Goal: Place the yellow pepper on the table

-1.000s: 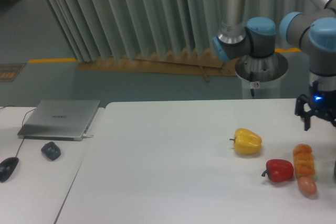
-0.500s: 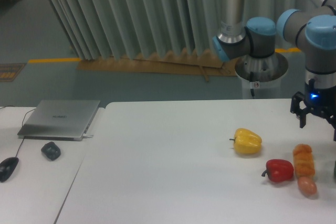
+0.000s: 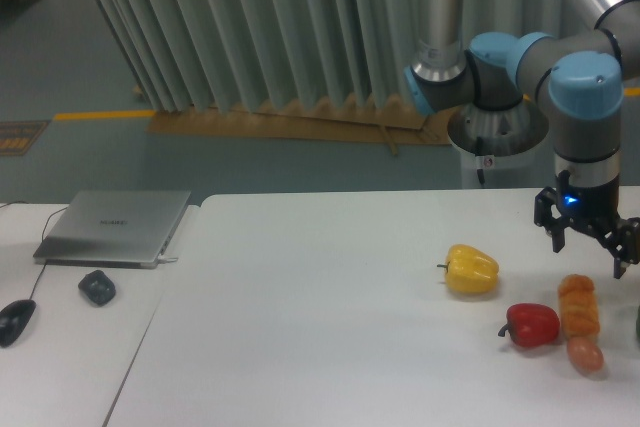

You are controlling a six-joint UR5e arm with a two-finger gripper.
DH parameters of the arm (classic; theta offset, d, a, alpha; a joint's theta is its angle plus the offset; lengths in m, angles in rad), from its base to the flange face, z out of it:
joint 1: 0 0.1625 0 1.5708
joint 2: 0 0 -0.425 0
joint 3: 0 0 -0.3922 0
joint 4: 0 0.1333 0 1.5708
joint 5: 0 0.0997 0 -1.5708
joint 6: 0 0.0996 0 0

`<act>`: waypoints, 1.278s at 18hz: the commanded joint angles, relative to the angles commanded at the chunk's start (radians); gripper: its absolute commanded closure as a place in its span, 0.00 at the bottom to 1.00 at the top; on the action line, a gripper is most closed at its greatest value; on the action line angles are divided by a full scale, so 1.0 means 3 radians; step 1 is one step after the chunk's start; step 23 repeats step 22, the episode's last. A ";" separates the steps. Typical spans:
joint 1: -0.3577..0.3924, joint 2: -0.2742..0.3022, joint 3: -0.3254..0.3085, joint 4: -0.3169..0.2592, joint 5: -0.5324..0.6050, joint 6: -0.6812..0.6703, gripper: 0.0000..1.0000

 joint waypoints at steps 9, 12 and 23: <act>-0.0235 0.0209 0.0092 -0.0838 -0.0046 -0.0046 0.00; -0.0393 0.0363 0.0097 -0.1048 -0.0087 -0.0066 0.00; -0.0629 0.0378 0.0153 -0.1007 -0.0107 -0.0005 0.00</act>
